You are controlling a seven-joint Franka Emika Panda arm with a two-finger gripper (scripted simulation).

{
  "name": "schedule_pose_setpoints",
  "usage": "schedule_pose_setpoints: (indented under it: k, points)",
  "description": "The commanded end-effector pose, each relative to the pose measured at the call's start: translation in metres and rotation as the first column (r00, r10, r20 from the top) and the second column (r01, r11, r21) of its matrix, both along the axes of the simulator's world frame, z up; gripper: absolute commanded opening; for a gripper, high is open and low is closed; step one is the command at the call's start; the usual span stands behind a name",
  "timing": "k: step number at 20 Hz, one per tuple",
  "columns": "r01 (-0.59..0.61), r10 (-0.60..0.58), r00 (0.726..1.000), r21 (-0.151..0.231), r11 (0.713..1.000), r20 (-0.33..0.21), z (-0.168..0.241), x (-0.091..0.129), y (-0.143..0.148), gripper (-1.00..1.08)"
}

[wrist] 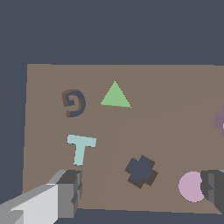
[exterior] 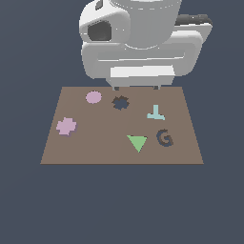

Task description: Insert a designated object into the corresponding slot on a board.

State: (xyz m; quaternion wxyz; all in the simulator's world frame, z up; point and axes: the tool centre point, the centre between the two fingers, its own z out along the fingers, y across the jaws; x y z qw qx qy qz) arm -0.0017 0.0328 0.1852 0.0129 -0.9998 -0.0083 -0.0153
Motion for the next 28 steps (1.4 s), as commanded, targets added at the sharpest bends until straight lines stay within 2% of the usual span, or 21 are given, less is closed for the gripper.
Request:
schedule_pose_setpoints:
  k: [1, 5, 10, 22, 28]
  points:
    - [0.0, 0.0, 1.0, 0.0, 1.0, 0.0, 0.0, 0.0, 0.0, 1.0]
    - [0.003, -0.003, 1.0, -0.001, 1.0, -0.001, -0.005, 0.001, -0.007, 1.0]
    - [0.012, -0.012, 1.0, -0.005, 1.0, -0.005, -0.023, 0.006, -0.036, 1.0]
    - [0.052, -0.052, 0.998, -0.02, 0.998, -0.023, -0.099, 0.025, -0.155, 1.0]
    - [0.066, -0.067, 0.997, -0.024, 0.998, -0.028, -0.124, 0.032, -0.195, 1.0]
